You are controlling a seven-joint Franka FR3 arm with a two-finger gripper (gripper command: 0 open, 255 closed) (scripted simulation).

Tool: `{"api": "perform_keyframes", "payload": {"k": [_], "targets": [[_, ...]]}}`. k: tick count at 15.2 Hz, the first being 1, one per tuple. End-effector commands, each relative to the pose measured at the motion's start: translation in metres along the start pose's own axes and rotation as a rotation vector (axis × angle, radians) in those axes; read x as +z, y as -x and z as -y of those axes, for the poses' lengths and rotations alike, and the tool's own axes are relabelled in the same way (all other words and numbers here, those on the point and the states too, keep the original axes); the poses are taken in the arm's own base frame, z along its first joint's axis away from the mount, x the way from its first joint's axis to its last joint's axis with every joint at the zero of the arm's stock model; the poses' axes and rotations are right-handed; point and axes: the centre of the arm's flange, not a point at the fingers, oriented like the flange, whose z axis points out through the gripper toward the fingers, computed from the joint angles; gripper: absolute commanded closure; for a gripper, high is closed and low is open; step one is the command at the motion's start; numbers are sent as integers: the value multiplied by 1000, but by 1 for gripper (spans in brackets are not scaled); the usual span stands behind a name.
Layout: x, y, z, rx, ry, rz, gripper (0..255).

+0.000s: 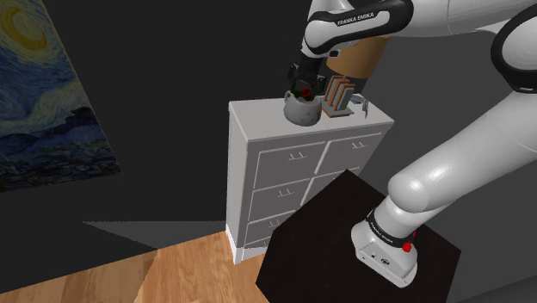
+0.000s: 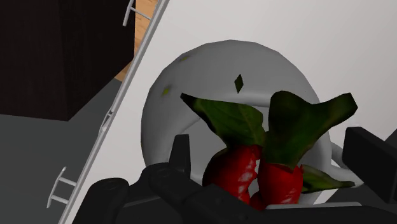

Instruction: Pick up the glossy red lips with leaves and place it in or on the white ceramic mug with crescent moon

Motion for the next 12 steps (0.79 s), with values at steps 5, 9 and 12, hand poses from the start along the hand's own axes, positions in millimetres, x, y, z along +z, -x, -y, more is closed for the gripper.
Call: {"api": "perform_keyframes", "payload": {"k": [5, 9, 12], "targets": [[-50, 0, 0, 0, 0, 0, 0], [-50, 0, 0, 0, 0, 0, 0], [-50, 0, 0, 0, 0, 0, 0]]}}
